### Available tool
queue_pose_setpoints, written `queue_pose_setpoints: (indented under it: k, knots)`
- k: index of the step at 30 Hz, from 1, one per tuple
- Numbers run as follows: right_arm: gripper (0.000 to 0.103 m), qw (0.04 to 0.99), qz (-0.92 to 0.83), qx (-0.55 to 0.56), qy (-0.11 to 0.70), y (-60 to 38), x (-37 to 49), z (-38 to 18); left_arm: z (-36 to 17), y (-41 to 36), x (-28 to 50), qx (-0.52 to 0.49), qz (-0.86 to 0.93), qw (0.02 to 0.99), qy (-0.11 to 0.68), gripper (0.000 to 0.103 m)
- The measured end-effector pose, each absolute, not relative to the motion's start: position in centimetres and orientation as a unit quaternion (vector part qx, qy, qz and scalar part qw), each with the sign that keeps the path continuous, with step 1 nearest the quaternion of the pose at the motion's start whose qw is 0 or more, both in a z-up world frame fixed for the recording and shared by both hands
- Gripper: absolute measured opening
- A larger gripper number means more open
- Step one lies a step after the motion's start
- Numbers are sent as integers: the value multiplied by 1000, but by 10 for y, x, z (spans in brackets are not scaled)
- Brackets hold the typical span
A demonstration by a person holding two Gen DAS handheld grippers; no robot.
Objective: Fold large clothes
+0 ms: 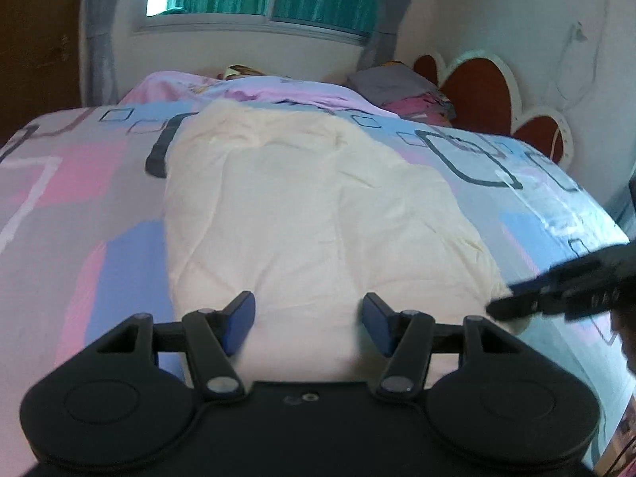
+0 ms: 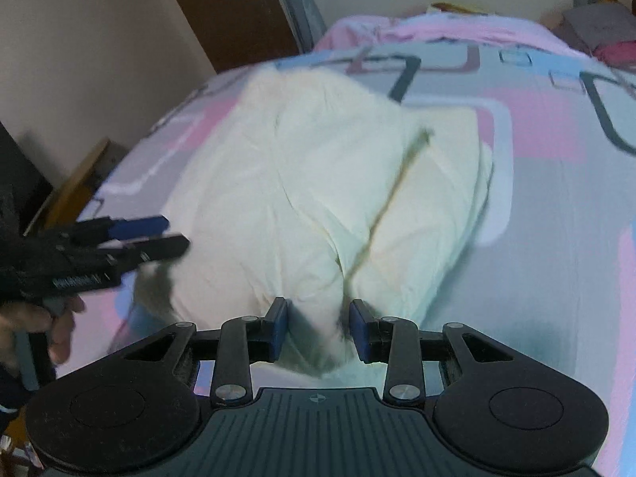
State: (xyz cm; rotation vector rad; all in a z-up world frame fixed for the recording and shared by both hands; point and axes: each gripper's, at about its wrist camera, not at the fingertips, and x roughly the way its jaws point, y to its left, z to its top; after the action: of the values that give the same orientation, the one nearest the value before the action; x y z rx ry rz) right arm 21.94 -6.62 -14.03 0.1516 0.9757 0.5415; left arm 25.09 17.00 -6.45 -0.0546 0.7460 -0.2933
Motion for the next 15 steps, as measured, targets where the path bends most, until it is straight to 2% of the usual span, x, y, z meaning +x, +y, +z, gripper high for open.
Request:
queue_pose_setpoints:
  k: [4, 7, 15]
  knots:
    - [35, 841, 253, 87, 471, -74, 217, -153, -72, 171, 246, -30, -132, 921, 366, 60]
    - [35, 845, 250, 93, 463, -77, 214, -142, -71, 170, 243, -21, -118, 922, 369, 60]
    - [36, 900, 233, 91, 358, -80, 238, -92, -46, 158, 250, -1, -100, 936, 339, 58]
